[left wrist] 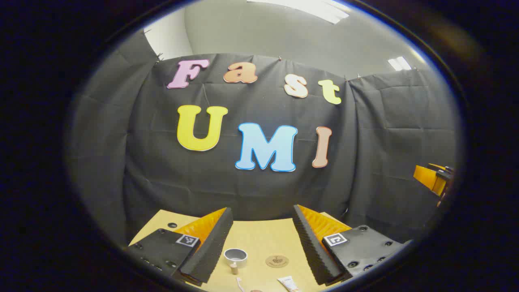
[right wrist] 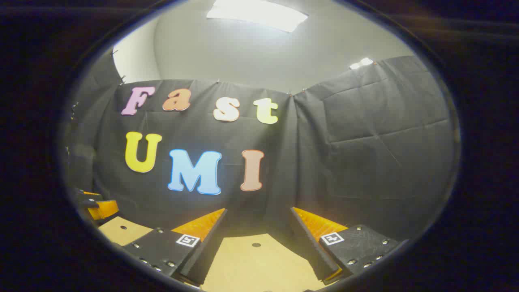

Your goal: Put the toothbrush and toothpaste on the desktop into the cup, then pick up the cup and place it on the coaster on the desktop.

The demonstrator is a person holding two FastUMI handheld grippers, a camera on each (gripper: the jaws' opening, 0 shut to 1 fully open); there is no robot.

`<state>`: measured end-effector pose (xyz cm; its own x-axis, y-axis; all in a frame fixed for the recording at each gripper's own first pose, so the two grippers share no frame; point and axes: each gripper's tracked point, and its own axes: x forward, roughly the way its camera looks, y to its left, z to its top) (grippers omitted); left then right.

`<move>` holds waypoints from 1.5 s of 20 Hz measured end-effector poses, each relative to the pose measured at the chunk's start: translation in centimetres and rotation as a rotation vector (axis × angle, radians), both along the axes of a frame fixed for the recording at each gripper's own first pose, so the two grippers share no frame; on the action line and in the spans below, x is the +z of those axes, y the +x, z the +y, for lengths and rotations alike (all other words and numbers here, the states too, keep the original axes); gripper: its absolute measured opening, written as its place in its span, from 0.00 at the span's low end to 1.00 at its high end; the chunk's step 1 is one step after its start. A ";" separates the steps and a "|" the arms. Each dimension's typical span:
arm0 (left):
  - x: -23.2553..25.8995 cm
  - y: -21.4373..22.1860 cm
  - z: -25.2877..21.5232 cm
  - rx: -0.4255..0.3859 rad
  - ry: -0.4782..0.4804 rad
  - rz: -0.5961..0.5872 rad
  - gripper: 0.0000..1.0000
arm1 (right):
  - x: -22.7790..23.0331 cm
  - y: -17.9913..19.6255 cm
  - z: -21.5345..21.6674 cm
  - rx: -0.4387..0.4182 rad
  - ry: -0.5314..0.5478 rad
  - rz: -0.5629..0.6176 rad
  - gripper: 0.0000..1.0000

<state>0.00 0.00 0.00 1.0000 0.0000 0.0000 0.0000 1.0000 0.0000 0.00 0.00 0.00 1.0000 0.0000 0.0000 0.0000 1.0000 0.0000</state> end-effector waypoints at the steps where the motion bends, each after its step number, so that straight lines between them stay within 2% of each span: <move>1: -0.2 0.1 0.1 0.004 0.001 0.006 0.92 | 0.1 0.4 0.4 0.020 -0.014 0.004 0.92; 2: -0.4 0.2 0.2 0.008 0.001 0.016 0.95 | 0.2 0.8 1.1 0.043 -0.017 0.006 0.92; 5: -0.7 0.1 0.9 0.030 0.015 0.029 0.95 | -0.4 2.3 3.2 0.114 0.035 0.028 0.92; 7: -1.1 0.0 2.1 0.046 0.016 0.050 0.92 | -2.3 3.4 4.7 0.158 0.064 0.092 0.92; 8: -1.4 -0.2 2.8 0.059 0.016 0.067 0.95 | -3.4 3.8 5.5 0.182 0.077 0.132 0.93; 11: -1.9 -1.0 5.3 0.101 0.013 0.098 0.96 | -6.0 4.2 8.8 0.260 0.118 0.226 0.93; 15: -3.0 -1.8 7.8 0.152 0.002 0.146 0.95 | -9.4 3.7 12.3 0.352 0.090 0.326 0.92; 16: -3.4 -2.0 7.9 0.156 -0.006 0.156 0.92 | -9.8 3.5 12.9 0.371 0.087 0.339 0.93; 17: -3.5 -1.9 8.1 0.162 -0.012 0.159 0.96 | -10.0 3.5 13.4 0.388 0.092 0.348 0.93; 19: -3.9 -1.8 8.1 0.169 -0.020 0.168 0.96 | -10.3 3.6 14.2 0.405 0.100 0.369 0.93; 20: -4.1 -1.7 8.1 0.173 -0.024 0.171 0.99 | -10.5 3.5 14.5 0.412 0.105 0.380 0.93; 21: -4.2 -1.7 7.9 0.171 -0.026 0.169 0.96 | -10.8 3.5 14.9 0.420 0.111 0.386 0.93; 25: -4.7 -1.4 7.9 0.178 -0.041 0.177 0.99 | -10.8 3.5 15.1 0.435 0.115 0.398 0.92; 26: -4.9 -1.4 8.0 0.180 -0.042 0.187 0.92 | -11.0 3.5 15.3 0.437 0.111 0.405 0.92; 30: -6.5 -0.7 8.4 0.189 -0.030 0.238 0.96 | -11.6 3.5 15.7 0.441 0.100 0.447 0.93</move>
